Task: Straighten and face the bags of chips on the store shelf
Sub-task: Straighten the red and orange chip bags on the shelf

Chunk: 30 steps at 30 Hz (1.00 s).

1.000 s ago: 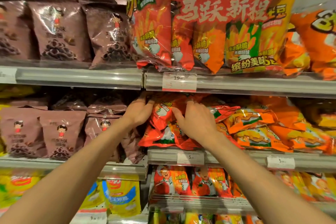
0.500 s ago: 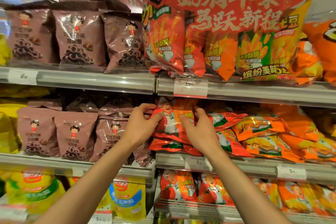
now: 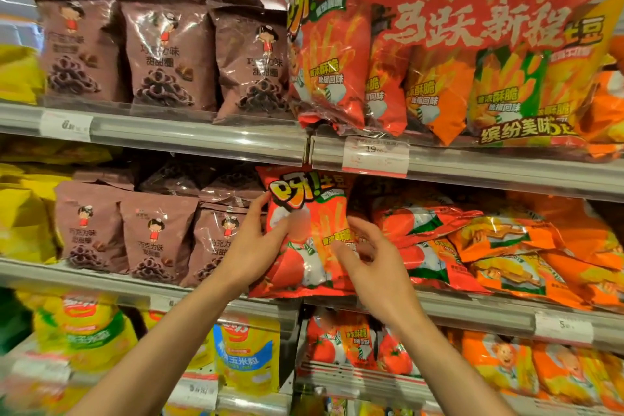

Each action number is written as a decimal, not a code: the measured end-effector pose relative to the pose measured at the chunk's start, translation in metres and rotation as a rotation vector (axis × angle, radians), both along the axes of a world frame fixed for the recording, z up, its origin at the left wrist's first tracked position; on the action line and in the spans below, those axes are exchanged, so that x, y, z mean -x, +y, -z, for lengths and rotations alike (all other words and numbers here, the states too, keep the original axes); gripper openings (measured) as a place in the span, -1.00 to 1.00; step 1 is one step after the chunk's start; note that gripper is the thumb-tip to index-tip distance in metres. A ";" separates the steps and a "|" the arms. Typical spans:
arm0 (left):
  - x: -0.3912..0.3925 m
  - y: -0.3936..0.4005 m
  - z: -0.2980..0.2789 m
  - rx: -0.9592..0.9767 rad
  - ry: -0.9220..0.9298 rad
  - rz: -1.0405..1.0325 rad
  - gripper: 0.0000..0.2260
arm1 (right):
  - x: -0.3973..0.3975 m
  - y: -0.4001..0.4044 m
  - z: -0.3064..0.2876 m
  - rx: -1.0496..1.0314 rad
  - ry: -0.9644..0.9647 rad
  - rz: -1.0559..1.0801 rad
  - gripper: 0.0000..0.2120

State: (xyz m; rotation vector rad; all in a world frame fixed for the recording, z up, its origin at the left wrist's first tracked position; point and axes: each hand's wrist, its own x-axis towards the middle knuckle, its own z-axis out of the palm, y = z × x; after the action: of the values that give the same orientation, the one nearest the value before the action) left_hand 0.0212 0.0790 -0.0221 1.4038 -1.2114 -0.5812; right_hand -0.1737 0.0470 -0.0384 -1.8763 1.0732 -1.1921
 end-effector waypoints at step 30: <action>-0.065 0.029 -0.021 0.086 -0.110 -0.032 -0.51 | -0.043 -0.086 -0.022 -0.073 0.583 0.286 -0.50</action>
State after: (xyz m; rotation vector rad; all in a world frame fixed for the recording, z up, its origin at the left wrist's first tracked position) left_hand 0.0860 0.1080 -0.0016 1.3941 -1.2841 -0.4292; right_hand -0.1304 -0.0387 -0.0165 -2.1191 1.7185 -0.7384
